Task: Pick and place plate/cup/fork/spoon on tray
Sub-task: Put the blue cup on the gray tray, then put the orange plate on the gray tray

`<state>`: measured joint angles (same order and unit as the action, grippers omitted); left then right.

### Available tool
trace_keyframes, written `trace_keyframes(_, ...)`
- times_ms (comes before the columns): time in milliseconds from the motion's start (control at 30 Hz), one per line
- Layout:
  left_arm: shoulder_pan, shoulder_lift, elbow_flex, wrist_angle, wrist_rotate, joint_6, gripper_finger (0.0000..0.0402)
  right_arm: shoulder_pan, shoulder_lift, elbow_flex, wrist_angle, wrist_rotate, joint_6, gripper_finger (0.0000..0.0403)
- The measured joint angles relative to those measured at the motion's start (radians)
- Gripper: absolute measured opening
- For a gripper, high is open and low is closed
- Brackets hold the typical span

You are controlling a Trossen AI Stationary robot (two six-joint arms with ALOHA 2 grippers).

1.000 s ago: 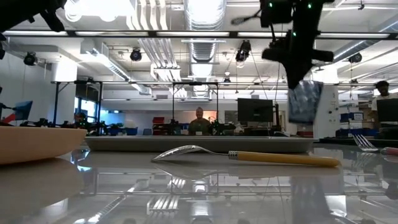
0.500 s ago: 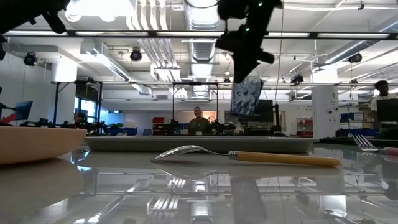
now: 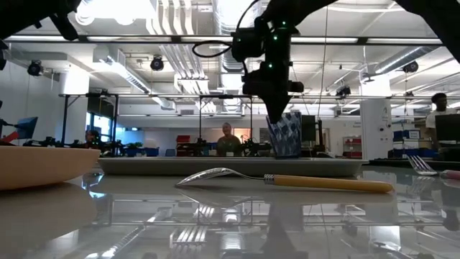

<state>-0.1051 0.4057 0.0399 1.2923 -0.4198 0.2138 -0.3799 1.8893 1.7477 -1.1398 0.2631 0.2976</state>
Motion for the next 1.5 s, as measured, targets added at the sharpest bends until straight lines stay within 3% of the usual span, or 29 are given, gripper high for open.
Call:
trace_keyframes(133, -0.001, 0.003, 0.0, 0.0, 0.0, 0.0, 0.0, -0.001, 0.0, 0.0, 0.02, -0.001, -0.003, 0.0017)
trace_keyframes(500, 0.0, 0.004, -0.001, -0.02, 0.0, -0.04, 0.0, -0.001, 0.0, 0.0, 0.083, -0.001, -0.004, 0.0098)
trace_keyframes(833, 0.0, 0.004, -0.007, -0.049, 0.0, -0.06, 0.0, -0.001, -0.007, 0.001, 0.092, -0.001, -0.004, 0.014)
trace_keyframes(1167, 0.0, 0.038, -0.008, -0.091, -0.009, -0.121, 0.0, 0.012, -0.071, 0.052, 0.109, -0.031, -0.043, 0.0148)
trace_keyframes(1500, 0.0, 0.159, -0.008, -0.203, -0.008, -0.448, 0.0, 0.104, -0.164, 0.05, 0.27, -0.036, -0.188, 0.0134)
